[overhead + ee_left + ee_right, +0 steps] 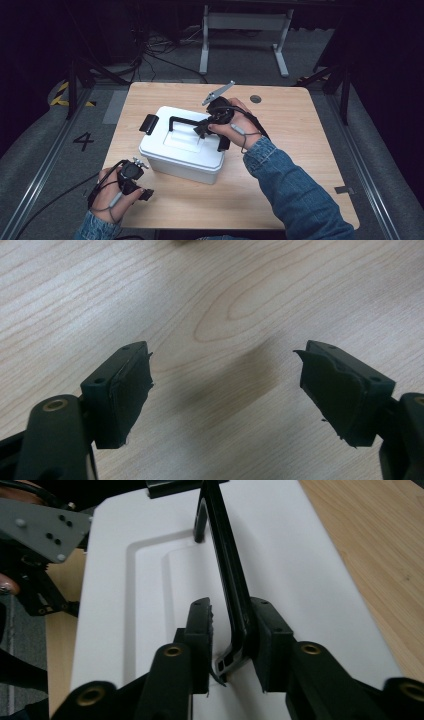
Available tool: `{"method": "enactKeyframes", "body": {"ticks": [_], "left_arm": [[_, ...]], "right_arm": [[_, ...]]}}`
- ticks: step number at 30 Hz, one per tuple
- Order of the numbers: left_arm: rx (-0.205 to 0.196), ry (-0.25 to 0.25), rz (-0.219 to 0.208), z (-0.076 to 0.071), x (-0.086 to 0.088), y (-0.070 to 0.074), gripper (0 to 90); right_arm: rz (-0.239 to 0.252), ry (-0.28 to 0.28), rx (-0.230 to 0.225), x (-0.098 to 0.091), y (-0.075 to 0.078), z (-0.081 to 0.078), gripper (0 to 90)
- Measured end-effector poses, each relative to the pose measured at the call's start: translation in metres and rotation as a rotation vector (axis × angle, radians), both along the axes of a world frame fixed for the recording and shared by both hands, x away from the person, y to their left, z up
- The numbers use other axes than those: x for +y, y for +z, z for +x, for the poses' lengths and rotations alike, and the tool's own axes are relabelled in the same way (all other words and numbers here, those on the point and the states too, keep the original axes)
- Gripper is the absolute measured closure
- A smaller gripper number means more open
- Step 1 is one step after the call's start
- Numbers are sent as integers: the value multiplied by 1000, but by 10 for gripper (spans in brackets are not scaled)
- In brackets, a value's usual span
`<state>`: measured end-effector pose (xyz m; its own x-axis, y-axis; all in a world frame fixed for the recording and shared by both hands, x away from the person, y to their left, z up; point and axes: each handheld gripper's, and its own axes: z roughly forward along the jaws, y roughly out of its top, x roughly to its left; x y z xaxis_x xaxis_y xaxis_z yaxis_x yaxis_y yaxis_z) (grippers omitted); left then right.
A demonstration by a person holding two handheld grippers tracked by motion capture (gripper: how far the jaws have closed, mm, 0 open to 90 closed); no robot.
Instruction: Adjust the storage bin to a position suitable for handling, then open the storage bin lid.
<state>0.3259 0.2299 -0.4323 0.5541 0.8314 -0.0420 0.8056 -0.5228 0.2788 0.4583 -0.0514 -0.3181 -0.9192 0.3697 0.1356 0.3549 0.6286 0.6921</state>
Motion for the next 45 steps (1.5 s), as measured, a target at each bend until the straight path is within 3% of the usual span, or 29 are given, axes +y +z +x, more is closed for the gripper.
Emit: {"method": "enactKeyframes", "body": {"ticks": [4,18,30,45], "left_arm": [[-10,-24,11,2,-1,0,213],[-8,-24,4,3,-3,-1,214],[-7,-27,11,2,-3,-1,214],[-12,-28,20,3,-2,-2,214]], "right_arm": [[-17,35,-17,2,0,-2,826],[-34,82,-69,3,2,-6,843],[13,97,-92,2,13,-9,847],[80,83,-154,-17,47,-19,846]]}}
